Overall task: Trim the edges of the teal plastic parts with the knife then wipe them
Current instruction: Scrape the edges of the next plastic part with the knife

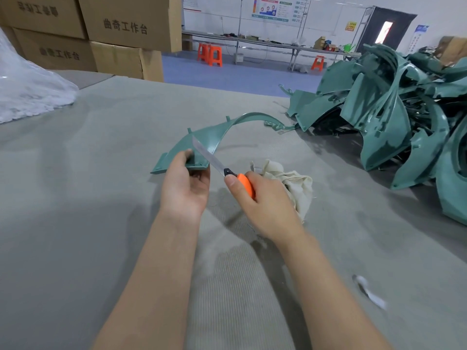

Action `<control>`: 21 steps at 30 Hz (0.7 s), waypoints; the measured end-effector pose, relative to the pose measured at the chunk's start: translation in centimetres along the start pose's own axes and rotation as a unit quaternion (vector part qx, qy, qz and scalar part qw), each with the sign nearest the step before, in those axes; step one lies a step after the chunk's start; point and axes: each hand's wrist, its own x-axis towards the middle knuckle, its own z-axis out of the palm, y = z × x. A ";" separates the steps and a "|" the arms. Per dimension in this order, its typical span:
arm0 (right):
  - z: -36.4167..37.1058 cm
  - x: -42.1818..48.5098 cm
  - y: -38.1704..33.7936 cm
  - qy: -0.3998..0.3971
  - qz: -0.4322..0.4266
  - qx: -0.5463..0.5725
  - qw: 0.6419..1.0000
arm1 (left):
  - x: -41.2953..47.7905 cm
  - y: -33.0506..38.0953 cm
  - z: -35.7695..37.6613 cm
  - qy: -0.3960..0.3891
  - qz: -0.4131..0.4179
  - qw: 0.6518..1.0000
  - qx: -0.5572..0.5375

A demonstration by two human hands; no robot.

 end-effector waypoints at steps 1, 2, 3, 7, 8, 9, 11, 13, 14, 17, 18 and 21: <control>0.0 0.0 0.0 0.006 0.001 -0.001 1.000 | 0.0 0.0 0.0 -0.002 -0.001 1.000 0.001; 0.0 0.0 0.0 0.012 0.001 -0.004 1.000 | 0.0 0.0 0.0 -0.004 -0.002 1.000 0.002; 0.0 -0.1 0.0 0.018 0.000 -0.008 1.000 | -0.1 0.0 0.0 -0.005 -0.002 1.000 0.001; 0.2 -0.1 -0.1 0.036 -0.004 -0.037 0.999 | 0.0 0.1 0.0 -0.004 -0.004 1.000 0.002; 0.2 -0.1 -0.1 0.041 -0.004 -0.041 0.998 | 0.1 0.0 0.1 -0.002 -0.009 1.000 0.004; 0.2 -0.1 -0.1 0.045 -0.003 -0.043 0.998 | 0.1 0.0 0.1 -0.001 -0.016 1.000 0.006; 0.2 -0.1 -0.1 0.053 -0.006 -0.044 0.998 | 0.1 0.0 0.1 0.001 -0.034 0.999 0.004; 0.3 0.0 -0.1 0.060 -0.010 -0.045 0.997 | 0.1 0.0 0.1 0.007 -0.048 0.999 -0.005; 0.4 0.0 -0.1 0.066 -0.009 -0.045 0.997 | 0.0 0.0 0.1 0.006 -0.055 0.998 -0.009; 0.3 0.3 0.3 0.091 0.017 -0.029 0.995 | -0.5 0.0 0.3 -0.008 -0.089 0.996 -0.016; 0.2 0.4 0.6 0.100 0.027 -0.022 0.994 | -0.6 -0.1 0.3 -0.012 -0.096 0.995 -0.014; -0.2 0.6 1.3 0.128 0.045 -0.016 0.991 | -0.6 -0.5 0.4 -0.006 -0.097 0.995 0.004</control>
